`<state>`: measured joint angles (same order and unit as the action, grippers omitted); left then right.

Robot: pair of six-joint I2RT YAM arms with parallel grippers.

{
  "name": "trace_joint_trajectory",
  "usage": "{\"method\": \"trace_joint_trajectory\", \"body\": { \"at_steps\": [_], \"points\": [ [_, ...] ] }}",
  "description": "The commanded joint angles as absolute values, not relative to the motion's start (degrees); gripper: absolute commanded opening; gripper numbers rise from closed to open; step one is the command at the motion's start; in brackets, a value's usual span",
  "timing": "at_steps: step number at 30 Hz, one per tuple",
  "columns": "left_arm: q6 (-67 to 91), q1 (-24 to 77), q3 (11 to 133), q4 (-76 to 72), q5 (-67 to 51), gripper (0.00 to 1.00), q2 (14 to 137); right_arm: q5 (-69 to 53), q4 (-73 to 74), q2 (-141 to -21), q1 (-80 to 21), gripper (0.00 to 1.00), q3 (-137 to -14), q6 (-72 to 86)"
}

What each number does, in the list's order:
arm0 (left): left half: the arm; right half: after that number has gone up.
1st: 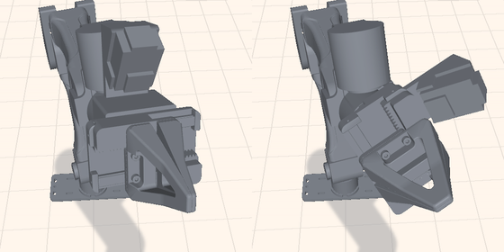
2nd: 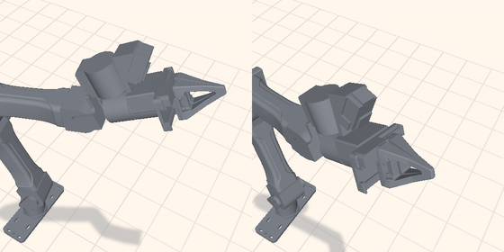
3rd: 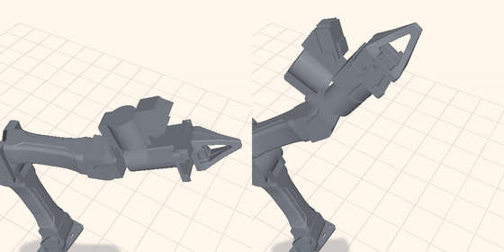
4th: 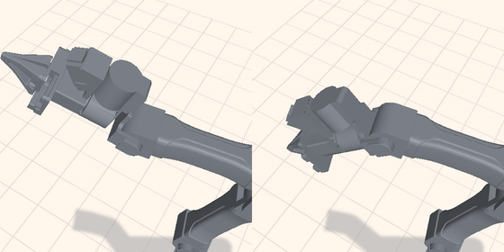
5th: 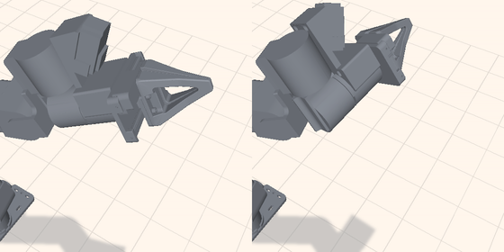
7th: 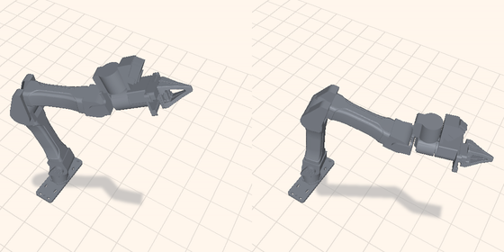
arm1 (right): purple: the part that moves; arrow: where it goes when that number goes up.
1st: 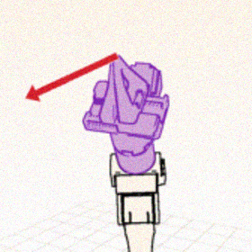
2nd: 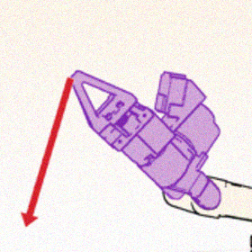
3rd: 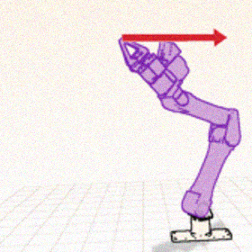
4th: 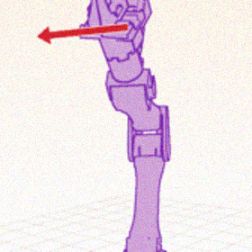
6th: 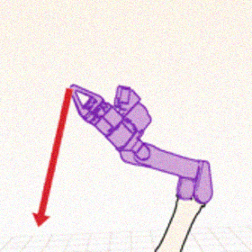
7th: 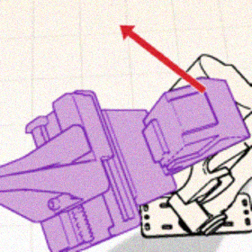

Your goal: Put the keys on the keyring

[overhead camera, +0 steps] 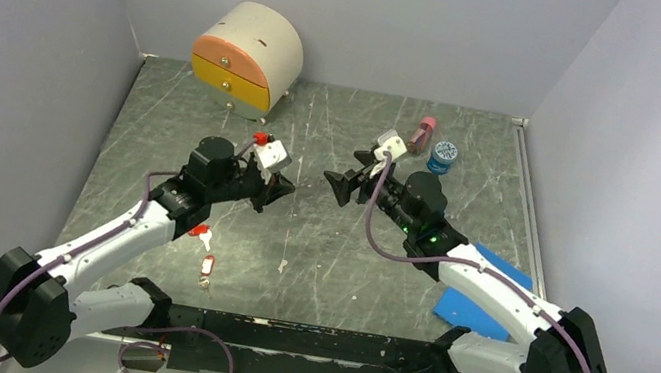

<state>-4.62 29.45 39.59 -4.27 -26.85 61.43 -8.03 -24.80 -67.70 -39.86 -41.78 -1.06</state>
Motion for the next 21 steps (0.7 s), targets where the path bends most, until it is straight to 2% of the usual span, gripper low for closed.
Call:
{"method": "trace_joint_trajectory", "body": {
  "at_steps": [1,5,10,16,21],
  "points": [
    [-13.38,29.44,39.26,-6.89,-32.55,0.03,58.97,-13.20,-26.68,-65.51,-38.56,0.80,-43.51,5.16],
    [-14.82,29.45,37.22,-11.06,-36.60,0.02,58.26,-20.62,-24.69,-66.01,-36.36,0.80,-45.46,7.29],
    [-15.07,29.48,34.40,-16.78,-41.94,0.03,57.59,-18.85,-18.62,-67.40,-34.29,0.79,-49.37,12.98],
    [-15.40,29.51,29.45,-26.77,-45.94,0.03,56.08,-25.33,-18.69,-66.67,-32.20,0.79,-48.39,13.08],
    [-16.57,29.51,31.76,-20.71,-45.10,0.03,56.63,-29.61,-11.68,-70.04,-28.99,0.75,-52.82,19.88]
  ]
}}
